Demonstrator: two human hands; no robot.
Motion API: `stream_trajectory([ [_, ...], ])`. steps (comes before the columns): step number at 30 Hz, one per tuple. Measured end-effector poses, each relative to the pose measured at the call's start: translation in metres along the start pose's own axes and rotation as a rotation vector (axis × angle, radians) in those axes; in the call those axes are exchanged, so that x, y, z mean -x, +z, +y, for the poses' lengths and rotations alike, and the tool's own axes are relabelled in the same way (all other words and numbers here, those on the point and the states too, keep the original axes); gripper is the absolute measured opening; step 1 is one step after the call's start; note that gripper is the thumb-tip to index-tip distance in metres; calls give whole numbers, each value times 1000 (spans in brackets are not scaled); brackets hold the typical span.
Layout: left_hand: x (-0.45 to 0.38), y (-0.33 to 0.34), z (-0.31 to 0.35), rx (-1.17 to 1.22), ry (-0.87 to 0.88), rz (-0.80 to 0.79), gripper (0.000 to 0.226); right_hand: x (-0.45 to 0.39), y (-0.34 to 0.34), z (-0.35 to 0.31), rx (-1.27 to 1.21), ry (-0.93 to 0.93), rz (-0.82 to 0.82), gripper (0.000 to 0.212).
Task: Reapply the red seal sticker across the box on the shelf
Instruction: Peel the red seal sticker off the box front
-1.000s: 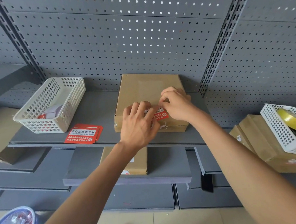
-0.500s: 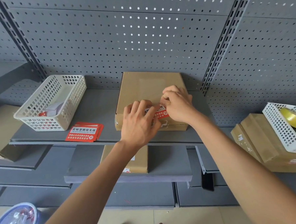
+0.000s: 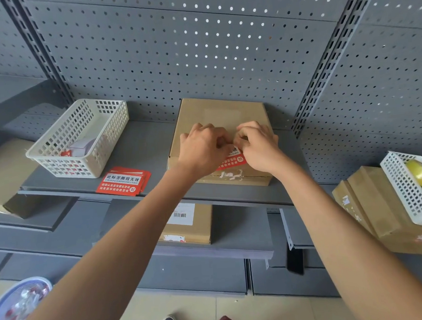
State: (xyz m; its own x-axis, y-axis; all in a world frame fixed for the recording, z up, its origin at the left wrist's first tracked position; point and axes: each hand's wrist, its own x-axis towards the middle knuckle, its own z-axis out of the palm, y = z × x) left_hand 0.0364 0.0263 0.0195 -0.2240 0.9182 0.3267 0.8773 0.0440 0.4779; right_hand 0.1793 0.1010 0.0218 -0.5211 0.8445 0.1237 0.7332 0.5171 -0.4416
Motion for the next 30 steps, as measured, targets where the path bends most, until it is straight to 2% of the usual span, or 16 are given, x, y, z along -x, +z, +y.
stream_trajectory([
  [6,-5,-1,-3,49,-43,-64,9,4,-5,-3,-81,-2,12,17],
  [11,-4,-2,-2,50,-51,-70,11,12,-14,1,-406,27,61,12],
  [17,0,-1,0,14,-22,-63,15,21,-13,2,-299,-8,-3,21],
  [24,-1,-2,-5,46,-9,-81,12,16,-9,2,-238,-9,-11,18],
  [30,0,-5,-8,76,16,-101,19,18,-10,-1,-214,-6,-8,20],
])
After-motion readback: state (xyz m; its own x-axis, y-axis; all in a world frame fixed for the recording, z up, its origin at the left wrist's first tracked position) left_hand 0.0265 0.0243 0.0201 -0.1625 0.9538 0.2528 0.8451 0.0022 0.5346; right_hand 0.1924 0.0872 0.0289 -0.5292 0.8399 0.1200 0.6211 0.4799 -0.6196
